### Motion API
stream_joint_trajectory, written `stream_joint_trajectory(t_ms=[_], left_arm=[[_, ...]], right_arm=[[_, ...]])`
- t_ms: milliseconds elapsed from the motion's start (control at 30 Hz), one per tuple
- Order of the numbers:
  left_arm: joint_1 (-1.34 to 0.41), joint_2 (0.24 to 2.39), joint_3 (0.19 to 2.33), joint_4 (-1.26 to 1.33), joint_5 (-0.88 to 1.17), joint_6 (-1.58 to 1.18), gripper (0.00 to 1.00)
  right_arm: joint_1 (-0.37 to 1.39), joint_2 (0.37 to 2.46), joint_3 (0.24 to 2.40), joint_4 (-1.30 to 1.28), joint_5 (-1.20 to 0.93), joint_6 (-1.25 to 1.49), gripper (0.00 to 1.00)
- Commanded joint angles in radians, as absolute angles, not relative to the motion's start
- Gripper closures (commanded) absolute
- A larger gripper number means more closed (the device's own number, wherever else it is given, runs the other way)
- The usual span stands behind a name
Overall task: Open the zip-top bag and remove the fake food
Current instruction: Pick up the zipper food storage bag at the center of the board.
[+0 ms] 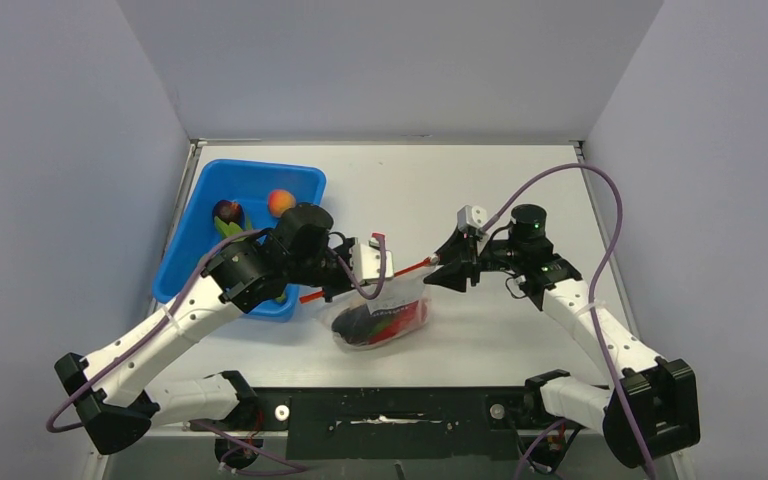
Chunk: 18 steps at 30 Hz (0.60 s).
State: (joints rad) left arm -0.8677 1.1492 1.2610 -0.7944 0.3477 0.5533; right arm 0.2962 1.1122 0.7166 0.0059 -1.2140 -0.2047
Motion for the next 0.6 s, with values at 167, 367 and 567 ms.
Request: stream_joint_trajectory(t_ms=[167, 367, 567], left_arm=[[-0.867, 1.104, 1.255, -0.704, 0.368, 0.537, 1.00], [-0.868, 1.097, 1.246, -0.688, 0.350, 0.533, 1.00], [-0.868, 1.066, 1.204, -0.575, 0.315, 0.493, 0.75]], right_arm=[[0.307, 1.120, 0.719, 0.210, -1.256, -0.107, 0.77], [0.307, 1.101, 0.701, 0.214, -1.255, -0.117, 0.96], [0.306, 1.092, 0.690, 0.171, -1.221, -0.133, 1.00]])
